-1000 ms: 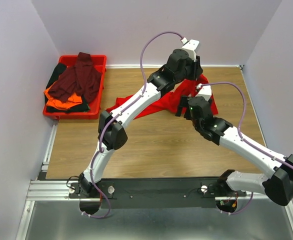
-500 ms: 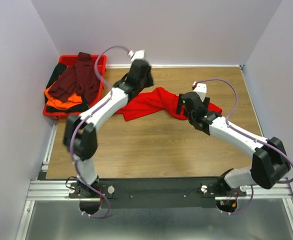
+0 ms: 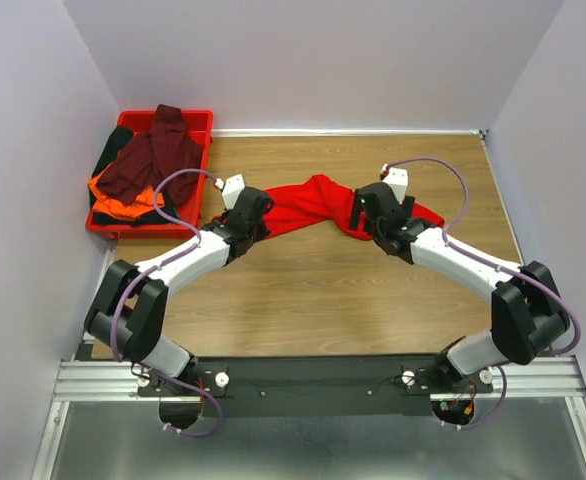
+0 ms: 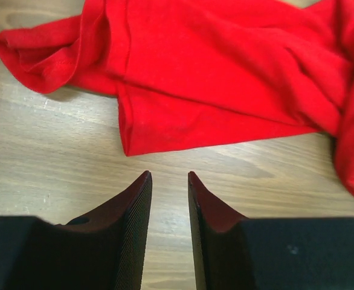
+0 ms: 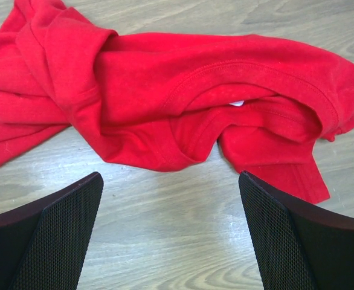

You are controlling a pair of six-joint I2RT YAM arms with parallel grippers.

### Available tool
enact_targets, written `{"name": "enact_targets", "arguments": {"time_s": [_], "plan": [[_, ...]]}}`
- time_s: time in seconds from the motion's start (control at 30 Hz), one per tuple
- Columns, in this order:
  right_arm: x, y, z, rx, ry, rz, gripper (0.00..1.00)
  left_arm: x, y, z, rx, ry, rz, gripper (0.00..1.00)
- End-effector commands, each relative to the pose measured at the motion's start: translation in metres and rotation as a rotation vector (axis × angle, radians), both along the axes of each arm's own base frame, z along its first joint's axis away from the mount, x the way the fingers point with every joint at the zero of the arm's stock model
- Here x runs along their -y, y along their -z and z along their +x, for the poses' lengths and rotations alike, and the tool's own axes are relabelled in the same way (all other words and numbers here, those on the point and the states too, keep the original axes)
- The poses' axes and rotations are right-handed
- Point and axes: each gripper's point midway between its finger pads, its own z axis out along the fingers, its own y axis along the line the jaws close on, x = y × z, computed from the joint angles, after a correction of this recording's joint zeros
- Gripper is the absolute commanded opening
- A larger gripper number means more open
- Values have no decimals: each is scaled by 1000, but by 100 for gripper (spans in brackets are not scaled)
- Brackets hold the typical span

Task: Fold and stack the t-shirts
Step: Flatten the tshirt out

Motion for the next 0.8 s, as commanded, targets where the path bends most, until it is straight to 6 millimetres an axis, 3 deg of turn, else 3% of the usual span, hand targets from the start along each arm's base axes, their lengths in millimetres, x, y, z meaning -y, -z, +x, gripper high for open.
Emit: {"name": "enact_targets", "arguments": {"time_s": [0.0,0.13,0.23,0.6,0.73,0.77], "plan": [[8,9,-7,-15,28,2,99,-8,5,15,41,-94,9,40],[19,15,-14,-26,49,-1,100,-14,21,21,34,-129,46,48],[33,24,-17,-54,72,15,100,-16,32,27,27,-153,66,50],[58,30,-25,-77,132,70,100,-32,68,38,-17,-225,156,51],[68,38,-27,-92,169,75,100,-29,68,47,9,-220,148,51],[76,42,-28,-98,194,66,100,-27,68,49,12,-201,147,47]]}}
